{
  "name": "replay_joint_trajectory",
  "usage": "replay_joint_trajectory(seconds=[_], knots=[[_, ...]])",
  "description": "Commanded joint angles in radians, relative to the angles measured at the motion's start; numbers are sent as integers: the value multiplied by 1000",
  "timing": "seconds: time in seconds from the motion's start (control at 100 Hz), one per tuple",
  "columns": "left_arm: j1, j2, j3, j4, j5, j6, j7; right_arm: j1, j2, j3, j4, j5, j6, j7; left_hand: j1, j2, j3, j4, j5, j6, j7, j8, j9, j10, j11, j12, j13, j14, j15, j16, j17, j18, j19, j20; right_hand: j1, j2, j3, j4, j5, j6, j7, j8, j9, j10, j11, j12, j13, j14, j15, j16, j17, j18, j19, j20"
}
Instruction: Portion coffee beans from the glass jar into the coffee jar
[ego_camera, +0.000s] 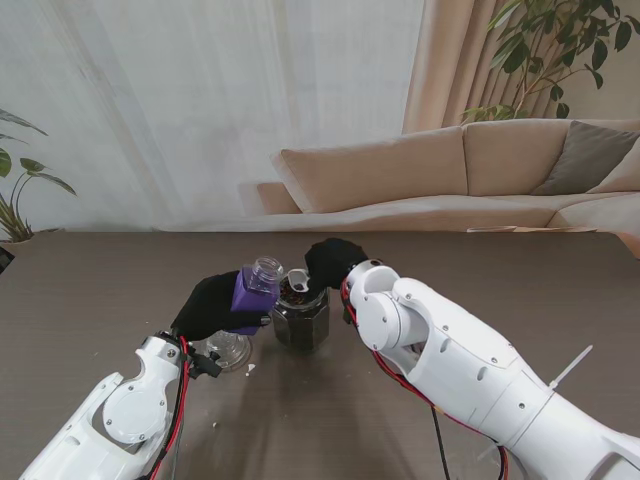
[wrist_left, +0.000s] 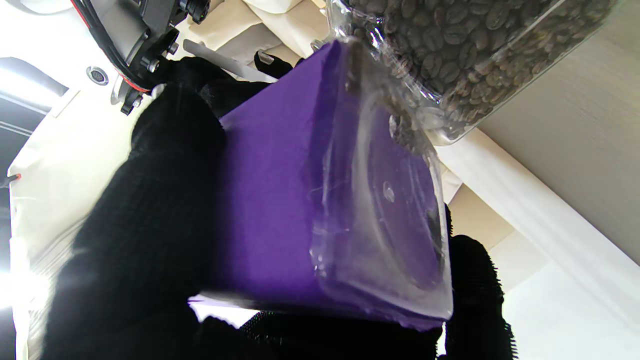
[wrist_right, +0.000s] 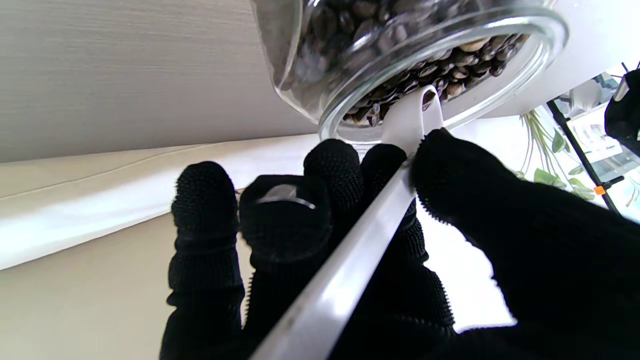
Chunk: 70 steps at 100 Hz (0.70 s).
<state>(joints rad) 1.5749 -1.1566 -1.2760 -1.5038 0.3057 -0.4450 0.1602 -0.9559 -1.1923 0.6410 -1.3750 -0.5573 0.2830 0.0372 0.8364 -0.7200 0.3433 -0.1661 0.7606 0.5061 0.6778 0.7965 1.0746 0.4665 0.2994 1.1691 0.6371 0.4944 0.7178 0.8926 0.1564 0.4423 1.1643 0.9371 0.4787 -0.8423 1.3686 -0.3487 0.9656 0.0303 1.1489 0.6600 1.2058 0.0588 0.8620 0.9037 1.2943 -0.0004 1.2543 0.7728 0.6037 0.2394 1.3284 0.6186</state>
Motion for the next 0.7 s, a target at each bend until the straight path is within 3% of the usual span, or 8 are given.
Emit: replay_joint_trajectory(seconds=[0.0, 0.41, 0.69], knots=[[-1, -3, 2, -4, -3, 7, -19, -3, 1, 7, -10, -3, 5, 13, 178, 239, 422, 43, 142, -78, 189, 61, 8, -50, 0, 2, -11, 38, 63, 24, -33, -135, -14, -8, 0, -10, 68, -11, -9, -17, 21, 14, 27, 23, 13, 9, 27, -85, 7, 7, 336, 2, -15, -2], [-18, -5, 14, 17, -15, 29, -23, -27, 14, 55, -54, 8, 13, 34, 178, 239, 421, 43, 140, -79, 188, 62, 7, -51, 1, 2, -11, 36, 64, 24, -34, -136, -14, -8, 1, -9, 66, -11, -6, -17, 20, 12, 30, 23, 12, 8, 27, -84, 8, 7, 336, 3, -15, -2], [-30, -6, 27, 43, -21, 43, -27, -56, 31, 116, -135, -2, 25, 59, 178, 240, 421, 43, 140, -79, 188, 62, 6, -52, 1, 4, -13, 36, 64, 24, -35, -137, -14, -8, 2, -9, 64, -10, -4, -14, 19, 11, 31, 25, 11, 7, 27, -82, 11, 8, 337, 3, -13, -1]])
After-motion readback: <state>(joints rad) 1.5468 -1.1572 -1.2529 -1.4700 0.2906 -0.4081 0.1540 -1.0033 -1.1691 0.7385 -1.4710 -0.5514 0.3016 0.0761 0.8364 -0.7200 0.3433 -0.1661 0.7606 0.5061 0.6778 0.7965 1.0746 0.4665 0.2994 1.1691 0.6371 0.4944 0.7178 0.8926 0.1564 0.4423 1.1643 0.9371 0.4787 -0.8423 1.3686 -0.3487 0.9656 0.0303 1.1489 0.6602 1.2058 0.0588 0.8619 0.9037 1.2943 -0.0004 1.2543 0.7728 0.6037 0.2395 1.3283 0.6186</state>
